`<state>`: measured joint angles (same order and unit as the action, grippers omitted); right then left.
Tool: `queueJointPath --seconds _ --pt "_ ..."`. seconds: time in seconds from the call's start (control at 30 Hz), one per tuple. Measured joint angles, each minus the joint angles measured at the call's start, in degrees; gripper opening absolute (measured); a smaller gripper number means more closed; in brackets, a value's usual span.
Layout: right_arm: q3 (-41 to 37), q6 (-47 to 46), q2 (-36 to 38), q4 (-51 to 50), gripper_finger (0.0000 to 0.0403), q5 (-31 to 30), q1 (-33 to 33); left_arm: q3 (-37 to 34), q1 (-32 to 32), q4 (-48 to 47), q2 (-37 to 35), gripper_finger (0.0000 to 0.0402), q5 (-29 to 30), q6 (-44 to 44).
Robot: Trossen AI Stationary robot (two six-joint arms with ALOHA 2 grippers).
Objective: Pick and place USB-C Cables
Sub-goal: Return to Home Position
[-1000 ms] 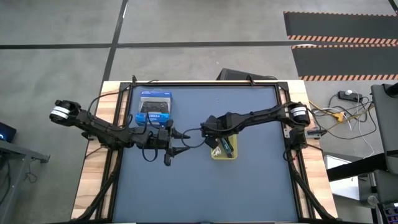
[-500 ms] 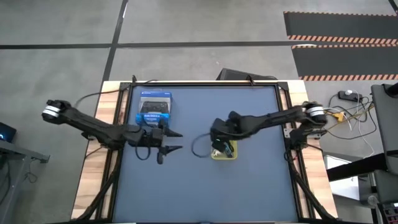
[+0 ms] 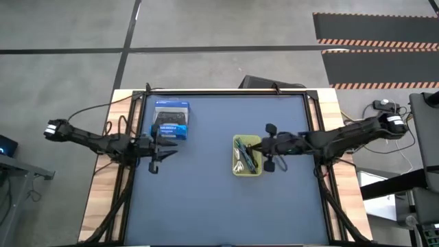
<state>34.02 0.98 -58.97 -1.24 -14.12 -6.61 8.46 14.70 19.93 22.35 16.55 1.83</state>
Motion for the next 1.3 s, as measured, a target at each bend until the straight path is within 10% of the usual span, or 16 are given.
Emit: queueJointPath --seconds 0.23,0.57,1.0,1.3 --pt "-10.0 4.6 13.4 3.6 0.0009 3.7 3.4 -6.2 0.0 -1.6 -11.3 0.0006 -1.1 0.0" --pt "-19.9 9.4 34.1 3.7 0.0009 3.6 3.4 -7.9 0.0 -7.5 -21.6 0.0008 -1.2 1.2" --pt "-24.0 20.4 56.4 2.2 0.0009 3.7 3.5 -8.0 0.0 -8.5 -19.5 0.0008 1.8 3.5" --pt "-30.0 20.9 58.4 8.9 0.0009 10.1 3.5 -8.0 0.0 -8.5 -17.7 0.0008 1.8 3.4"
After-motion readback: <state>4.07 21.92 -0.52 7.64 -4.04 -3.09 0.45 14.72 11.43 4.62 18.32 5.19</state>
